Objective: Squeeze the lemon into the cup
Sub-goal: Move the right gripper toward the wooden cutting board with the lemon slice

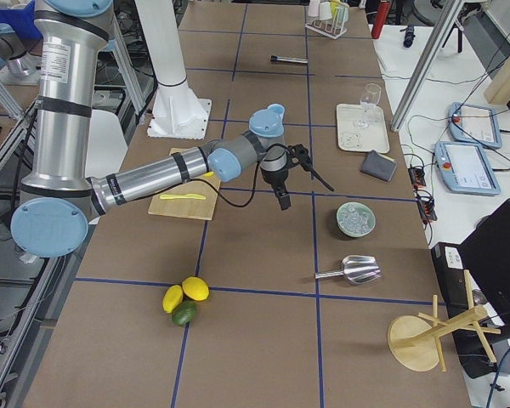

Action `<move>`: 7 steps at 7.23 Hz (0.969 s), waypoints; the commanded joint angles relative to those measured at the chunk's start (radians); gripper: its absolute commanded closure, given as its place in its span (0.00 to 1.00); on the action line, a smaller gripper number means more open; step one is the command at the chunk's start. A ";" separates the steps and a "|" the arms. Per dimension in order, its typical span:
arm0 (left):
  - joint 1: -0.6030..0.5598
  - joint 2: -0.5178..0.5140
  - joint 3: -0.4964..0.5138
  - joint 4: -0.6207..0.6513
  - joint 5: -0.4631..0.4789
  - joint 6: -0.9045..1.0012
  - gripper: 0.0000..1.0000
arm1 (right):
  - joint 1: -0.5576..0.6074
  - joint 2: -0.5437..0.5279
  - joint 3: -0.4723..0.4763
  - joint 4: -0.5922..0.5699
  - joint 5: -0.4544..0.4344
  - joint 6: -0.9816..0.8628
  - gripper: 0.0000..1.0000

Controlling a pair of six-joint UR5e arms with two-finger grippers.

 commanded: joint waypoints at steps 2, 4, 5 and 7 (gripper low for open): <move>0.001 -0.001 0.000 -0.016 -0.001 0.000 0.00 | -0.402 0.008 0.158 0.002 -0.167 0.544 0.00; 0.001 -0.001 0.003 -0.037 0.001 -0.002 0.00 | -0.644 0.007 0.185 0.002 -0.368 0.785 0.00; 0.001 -0.001 0.001 -0.037 0.001 -0.002 0.00 | -0.767 0.005 0.185 0.006 -0.490 0.905 0.00; 0.001 0.001 0.000 -0.037 0.001 0.000 0.00 | -0.903 -0.004 0.184 0.038 -0.599 1.019 0.00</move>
